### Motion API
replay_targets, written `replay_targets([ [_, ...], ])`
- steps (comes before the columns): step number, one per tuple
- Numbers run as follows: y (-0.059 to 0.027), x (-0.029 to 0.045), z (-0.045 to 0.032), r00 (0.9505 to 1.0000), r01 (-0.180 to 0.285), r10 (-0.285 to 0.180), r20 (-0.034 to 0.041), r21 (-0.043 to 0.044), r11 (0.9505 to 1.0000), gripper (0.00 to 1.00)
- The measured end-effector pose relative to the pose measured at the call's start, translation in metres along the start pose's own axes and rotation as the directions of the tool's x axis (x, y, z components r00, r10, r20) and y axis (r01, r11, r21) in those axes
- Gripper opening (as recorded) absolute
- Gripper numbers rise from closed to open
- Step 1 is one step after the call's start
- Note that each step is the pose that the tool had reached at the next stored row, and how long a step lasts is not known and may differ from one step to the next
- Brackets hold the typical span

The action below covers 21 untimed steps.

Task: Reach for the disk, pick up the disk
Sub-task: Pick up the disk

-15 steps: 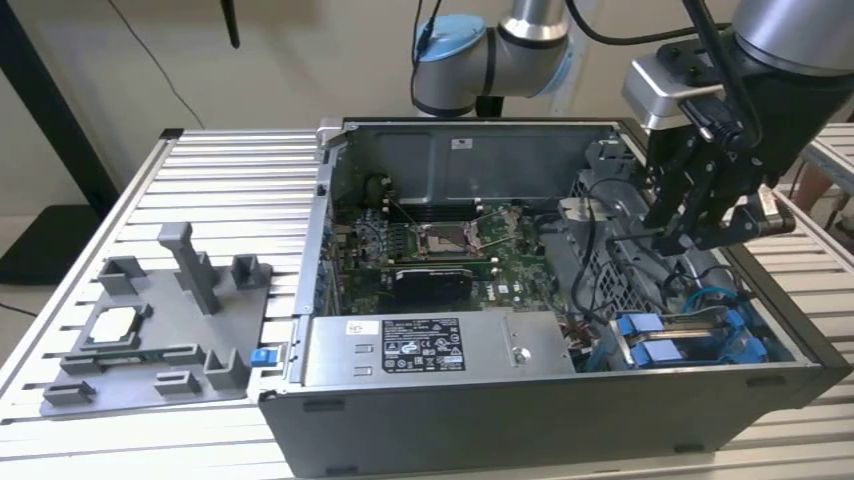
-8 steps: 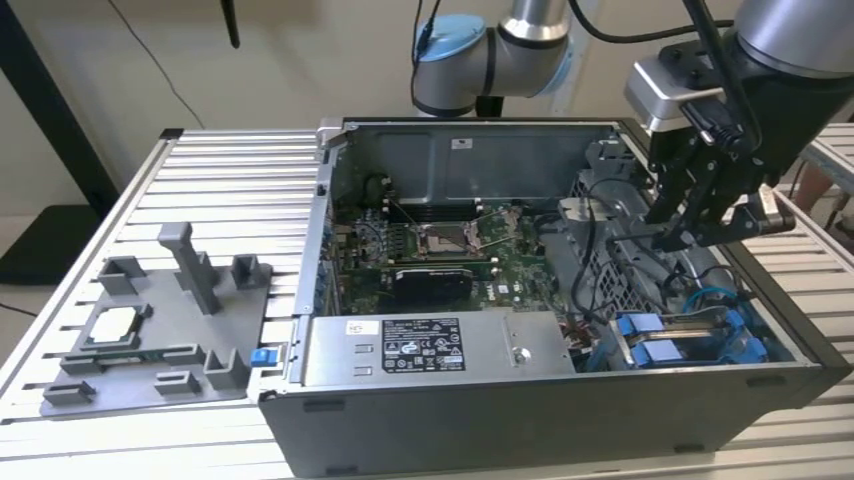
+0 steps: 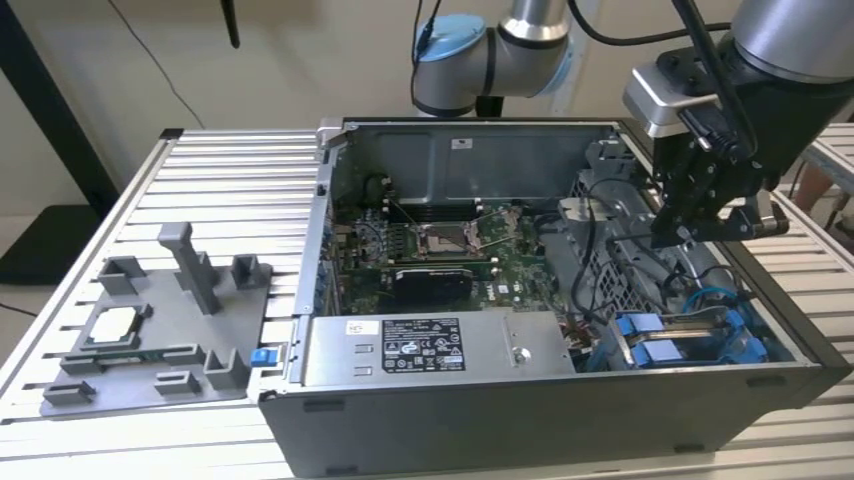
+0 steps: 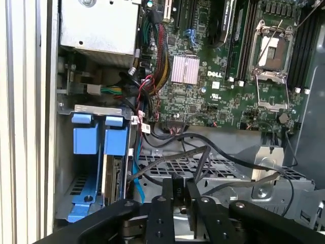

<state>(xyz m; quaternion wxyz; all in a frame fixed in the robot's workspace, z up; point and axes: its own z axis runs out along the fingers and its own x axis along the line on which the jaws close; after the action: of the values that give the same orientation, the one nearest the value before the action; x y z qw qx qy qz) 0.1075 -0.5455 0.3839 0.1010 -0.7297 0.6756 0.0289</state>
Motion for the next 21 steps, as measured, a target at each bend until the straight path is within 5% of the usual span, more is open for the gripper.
replay_targets([
  [11, -0.0013, 0.0004, 0.0017, 1.0000, 0.000, 0.000, -0.0012, -0.0001, 1.0000, 0.00],
  [18, -0.0300, 0.0034, 0.0052, 0.9999, 0.001, -0.001, -0.0159, -0.0054, 1.0000, 0.00],
  [21, -0.0355, 0.0066, 0.0053, 0.9997, 0.002, -0.002, -0.0242, -0.0062, 1.0000, 0.00],
])
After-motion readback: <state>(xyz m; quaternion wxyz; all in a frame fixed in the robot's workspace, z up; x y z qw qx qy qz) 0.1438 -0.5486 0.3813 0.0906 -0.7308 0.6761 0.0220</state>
